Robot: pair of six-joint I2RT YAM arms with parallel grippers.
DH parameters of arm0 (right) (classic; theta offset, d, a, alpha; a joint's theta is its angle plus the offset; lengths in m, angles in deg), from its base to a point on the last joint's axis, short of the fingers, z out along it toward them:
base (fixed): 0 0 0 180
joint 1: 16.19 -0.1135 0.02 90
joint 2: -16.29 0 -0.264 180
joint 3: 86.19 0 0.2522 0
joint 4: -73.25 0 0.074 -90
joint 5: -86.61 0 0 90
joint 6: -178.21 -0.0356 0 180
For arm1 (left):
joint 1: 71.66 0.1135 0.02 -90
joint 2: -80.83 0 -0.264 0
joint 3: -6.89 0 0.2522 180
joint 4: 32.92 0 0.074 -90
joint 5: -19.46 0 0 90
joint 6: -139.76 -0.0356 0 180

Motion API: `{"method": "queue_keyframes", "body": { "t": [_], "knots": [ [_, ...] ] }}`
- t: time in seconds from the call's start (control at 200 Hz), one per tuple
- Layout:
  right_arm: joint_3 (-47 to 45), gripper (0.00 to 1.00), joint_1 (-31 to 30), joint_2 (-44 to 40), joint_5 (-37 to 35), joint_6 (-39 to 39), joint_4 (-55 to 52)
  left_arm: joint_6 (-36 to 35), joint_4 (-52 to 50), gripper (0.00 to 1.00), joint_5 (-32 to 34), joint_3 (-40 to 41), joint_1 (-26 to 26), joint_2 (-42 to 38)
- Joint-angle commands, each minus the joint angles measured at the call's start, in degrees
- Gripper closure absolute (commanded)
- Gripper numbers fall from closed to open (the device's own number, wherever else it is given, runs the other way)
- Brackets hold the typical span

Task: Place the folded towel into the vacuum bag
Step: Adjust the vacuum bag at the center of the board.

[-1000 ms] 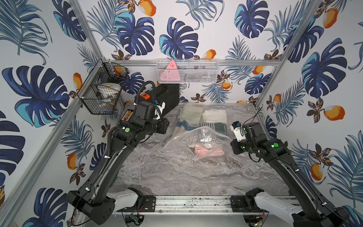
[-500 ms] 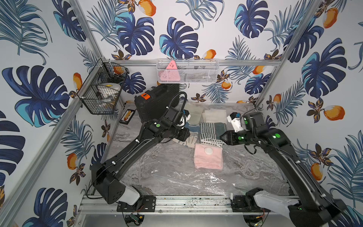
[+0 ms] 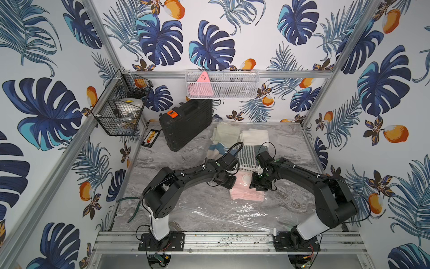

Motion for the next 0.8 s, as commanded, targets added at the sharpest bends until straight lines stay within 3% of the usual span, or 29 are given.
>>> {"method": "queue_keyframes", "body": {
  "t": [0.0,0.225,0.44,0.605,0.796],
  "knots": [
    [1.18,0.59,0.82,3.85,-1.17,-2.16,6.08,1.85,4.51,0.66,2.3,-2.17,-0.08,4.03],
    [5.31,0.59,2.63,11.26,-0.78,-2.57,8.38,1.82,9.83,0.64,0.79,-7.1,-0.09,9.97],
    [9.87,0.57,4.55,13.05,0.54,2.35,5.46,1.04,11.02,0.61,0.62,-6.22,2.66,7.9],
    [9.32,0.47,4.68,1.99,0.45,5.11,-1.77,-1.13,9.13,0.61,-1.4,-1.93,2.03,-0.1],
    [-1.09,0.29,5.34,-14.9,-3.98,1.77,-8.92,-4.59,9.14,0.6,-1.63,3.54,-5.9,-9.41]
  ]
}}
